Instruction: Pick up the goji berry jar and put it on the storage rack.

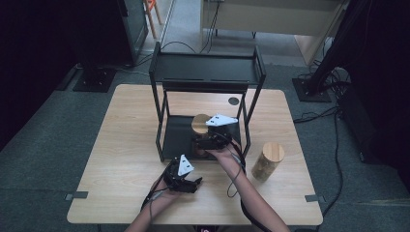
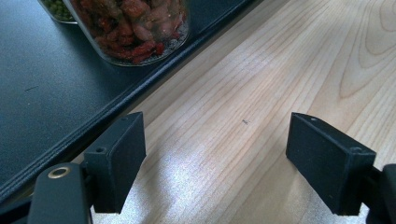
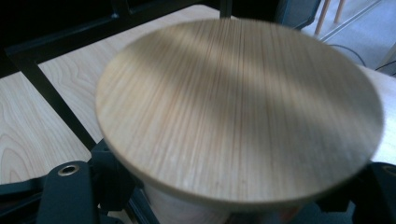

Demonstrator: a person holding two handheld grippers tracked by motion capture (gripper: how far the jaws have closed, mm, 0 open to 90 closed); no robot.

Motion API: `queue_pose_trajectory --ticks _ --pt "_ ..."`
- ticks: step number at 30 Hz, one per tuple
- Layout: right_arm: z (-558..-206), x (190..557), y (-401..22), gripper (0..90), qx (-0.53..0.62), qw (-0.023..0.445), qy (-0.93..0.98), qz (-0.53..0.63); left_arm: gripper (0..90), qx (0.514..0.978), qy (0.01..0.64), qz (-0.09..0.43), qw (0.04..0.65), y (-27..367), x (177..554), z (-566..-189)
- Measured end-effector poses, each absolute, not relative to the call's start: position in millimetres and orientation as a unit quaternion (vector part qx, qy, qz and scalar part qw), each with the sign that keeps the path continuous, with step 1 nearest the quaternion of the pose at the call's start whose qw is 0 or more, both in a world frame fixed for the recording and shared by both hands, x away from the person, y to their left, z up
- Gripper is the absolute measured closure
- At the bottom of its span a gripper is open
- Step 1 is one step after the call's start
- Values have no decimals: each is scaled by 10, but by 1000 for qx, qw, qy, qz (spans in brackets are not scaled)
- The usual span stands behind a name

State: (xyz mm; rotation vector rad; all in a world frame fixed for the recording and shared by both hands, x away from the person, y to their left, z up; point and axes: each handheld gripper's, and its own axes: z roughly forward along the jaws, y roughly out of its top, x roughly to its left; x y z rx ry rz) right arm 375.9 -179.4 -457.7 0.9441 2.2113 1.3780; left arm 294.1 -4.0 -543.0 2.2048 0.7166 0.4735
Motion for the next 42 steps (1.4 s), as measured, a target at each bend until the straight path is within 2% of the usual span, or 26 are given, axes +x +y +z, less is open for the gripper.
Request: queue_pose_trajectory --ticks 9,27,42 --pt "-4639 3742 -1775 205 333 190 794 472 202 862 282 185 378 -39 2943 -5430" --pt "-4625 3645 -1892 205 336 192 790 475 202 861 283 186 379 -40 2943 -5432" --pt "-4609 3606 -2025 205 349 163 778 496 202 862 284 185 378 -37 2947 -5431"
